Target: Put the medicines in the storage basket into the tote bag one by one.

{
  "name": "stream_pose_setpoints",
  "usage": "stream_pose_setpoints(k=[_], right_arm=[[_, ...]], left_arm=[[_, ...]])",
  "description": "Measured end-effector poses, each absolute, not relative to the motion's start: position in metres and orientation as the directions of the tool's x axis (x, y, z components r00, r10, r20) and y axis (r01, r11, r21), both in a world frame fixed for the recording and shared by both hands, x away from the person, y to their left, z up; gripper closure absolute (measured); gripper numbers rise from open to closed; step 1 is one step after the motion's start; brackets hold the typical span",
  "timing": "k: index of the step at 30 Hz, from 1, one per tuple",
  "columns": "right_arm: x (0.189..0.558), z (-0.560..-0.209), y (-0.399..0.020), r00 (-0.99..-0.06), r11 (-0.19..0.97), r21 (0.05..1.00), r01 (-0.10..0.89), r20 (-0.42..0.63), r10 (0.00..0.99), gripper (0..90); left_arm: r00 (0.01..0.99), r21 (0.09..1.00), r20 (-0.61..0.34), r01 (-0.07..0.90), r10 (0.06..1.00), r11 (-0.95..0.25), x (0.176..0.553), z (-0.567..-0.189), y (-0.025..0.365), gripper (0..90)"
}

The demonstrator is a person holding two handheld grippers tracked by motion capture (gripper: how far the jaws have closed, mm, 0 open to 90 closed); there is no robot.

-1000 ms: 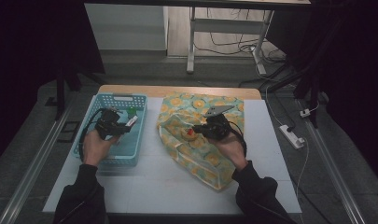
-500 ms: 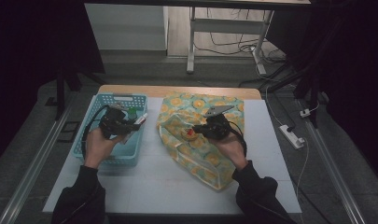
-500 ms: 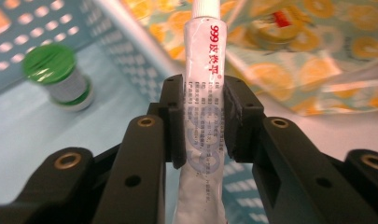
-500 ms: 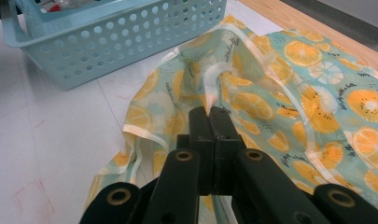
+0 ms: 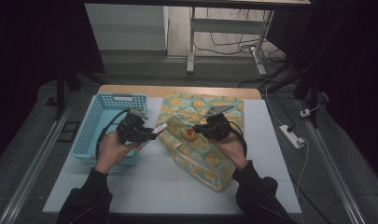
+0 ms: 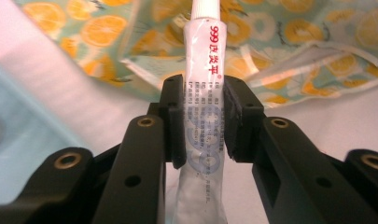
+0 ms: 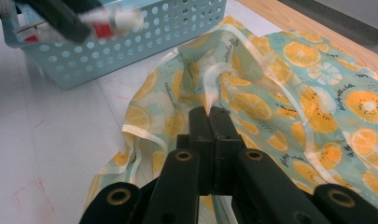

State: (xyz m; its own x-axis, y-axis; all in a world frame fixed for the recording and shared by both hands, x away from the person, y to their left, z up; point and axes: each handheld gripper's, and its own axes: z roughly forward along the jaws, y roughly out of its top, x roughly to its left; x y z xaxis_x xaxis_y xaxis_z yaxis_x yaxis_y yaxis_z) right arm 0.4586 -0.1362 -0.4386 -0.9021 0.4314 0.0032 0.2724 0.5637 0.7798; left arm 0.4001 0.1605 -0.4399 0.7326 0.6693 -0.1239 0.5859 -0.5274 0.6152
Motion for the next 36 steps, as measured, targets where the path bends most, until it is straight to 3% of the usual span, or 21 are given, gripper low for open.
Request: stream_pose_setpoints(k=[22,36], right_arm=[[0.457,-0.438,-0.134,-0.903,0.566,0.780,0.268,0.000,0.429,90.0],[0.455,-0.437,-0.132,-0.906,0.562,0.785,0.260,-0.002,0.423,90.0]], left_arm=[[0.773,0.599,-0.161,0.571,0.614,-0.561,0.408,-0.449,0.121,72.0],[0.776,0.575,-0.197,0.586,0.599,-0.571,0.436,-0.458,0.090,71.9]])
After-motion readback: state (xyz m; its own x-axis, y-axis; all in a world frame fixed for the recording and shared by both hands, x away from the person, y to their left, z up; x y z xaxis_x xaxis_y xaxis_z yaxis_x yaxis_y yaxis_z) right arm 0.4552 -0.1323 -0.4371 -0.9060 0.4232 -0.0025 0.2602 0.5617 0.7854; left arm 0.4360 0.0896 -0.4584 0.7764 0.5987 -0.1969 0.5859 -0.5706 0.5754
